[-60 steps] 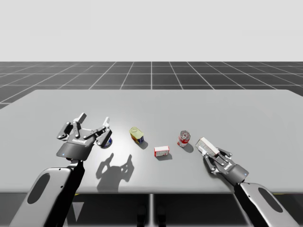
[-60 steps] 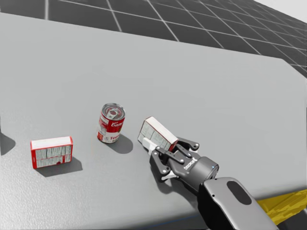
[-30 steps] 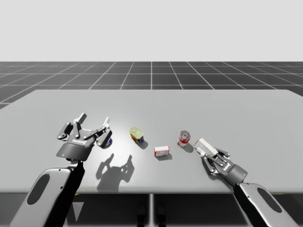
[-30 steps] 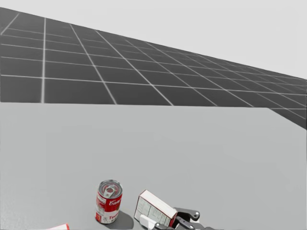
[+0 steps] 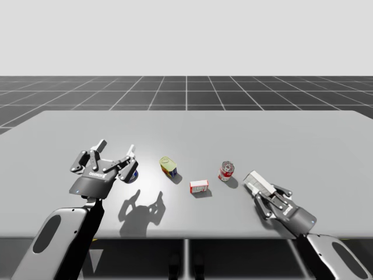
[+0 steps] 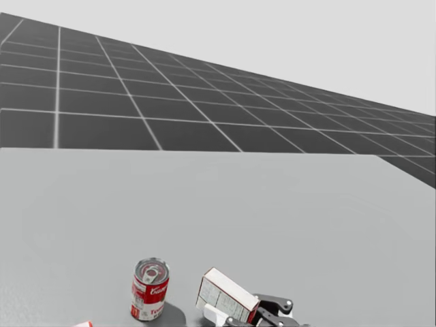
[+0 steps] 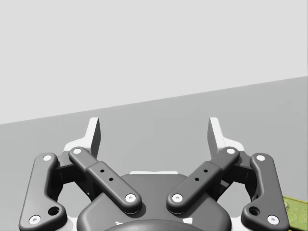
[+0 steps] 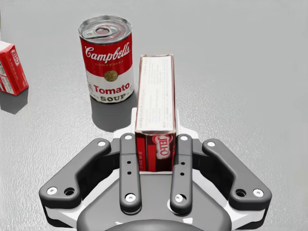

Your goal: Grasp the pudding box and hold it up.

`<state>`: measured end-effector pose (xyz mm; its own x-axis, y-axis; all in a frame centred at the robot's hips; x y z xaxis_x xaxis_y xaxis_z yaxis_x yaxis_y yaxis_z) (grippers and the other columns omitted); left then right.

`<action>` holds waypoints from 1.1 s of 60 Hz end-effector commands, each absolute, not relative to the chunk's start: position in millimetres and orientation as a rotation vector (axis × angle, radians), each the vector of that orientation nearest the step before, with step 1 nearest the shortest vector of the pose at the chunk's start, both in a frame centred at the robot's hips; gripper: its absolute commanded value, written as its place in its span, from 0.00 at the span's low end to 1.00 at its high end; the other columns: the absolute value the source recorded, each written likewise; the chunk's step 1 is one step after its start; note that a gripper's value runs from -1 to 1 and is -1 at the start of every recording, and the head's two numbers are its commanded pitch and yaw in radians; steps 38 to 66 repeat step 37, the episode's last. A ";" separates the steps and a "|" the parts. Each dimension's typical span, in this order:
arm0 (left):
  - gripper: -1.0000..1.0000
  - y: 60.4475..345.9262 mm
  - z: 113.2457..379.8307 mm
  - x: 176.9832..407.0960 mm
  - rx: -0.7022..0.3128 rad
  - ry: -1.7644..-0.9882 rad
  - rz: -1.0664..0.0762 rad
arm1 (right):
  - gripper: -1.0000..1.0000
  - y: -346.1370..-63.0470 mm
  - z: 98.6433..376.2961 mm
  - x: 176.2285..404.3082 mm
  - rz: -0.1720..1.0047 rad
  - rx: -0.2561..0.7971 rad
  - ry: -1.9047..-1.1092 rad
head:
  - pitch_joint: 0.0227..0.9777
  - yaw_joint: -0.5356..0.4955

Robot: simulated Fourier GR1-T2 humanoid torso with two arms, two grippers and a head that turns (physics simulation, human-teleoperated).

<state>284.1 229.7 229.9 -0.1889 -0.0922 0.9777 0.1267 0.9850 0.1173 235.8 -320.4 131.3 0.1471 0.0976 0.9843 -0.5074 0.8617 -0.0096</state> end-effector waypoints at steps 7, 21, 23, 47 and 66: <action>0.00 229.9 230.9 283.3 -0.029 -1.752 -0.194 | 1.00 -334.1 189.2 250.3 0.434 0.231 -1.511 | 0.51 0.07; 0.00 229.2 230.3 283.2 -0.029 -1.750 -0.195 | 1.00 -335.6 239.6 255.5 0.479 0.167 -1.601 | 0.51 0.05; 0.00 229.2 230.2 283.2 -0.028 -1.750 -0.195 | 1.00 -335.3 242.2 255.9 0.481 0.165 -1.605 | 0.51 0.05; 0.00 229.4 230.5 283.0 -0.027 -1.749 -0.193 | 1.00 -325.6 301.7 259.9 0.503 0.116 -1.726 | 0.51 0.05; 0.00 229.4 230.5 283.0 -0.027 -1.749 -0.193 | 1.00 -325.6 301.7 259.9 0.503 0.116 -1.726 | 0.51 0.05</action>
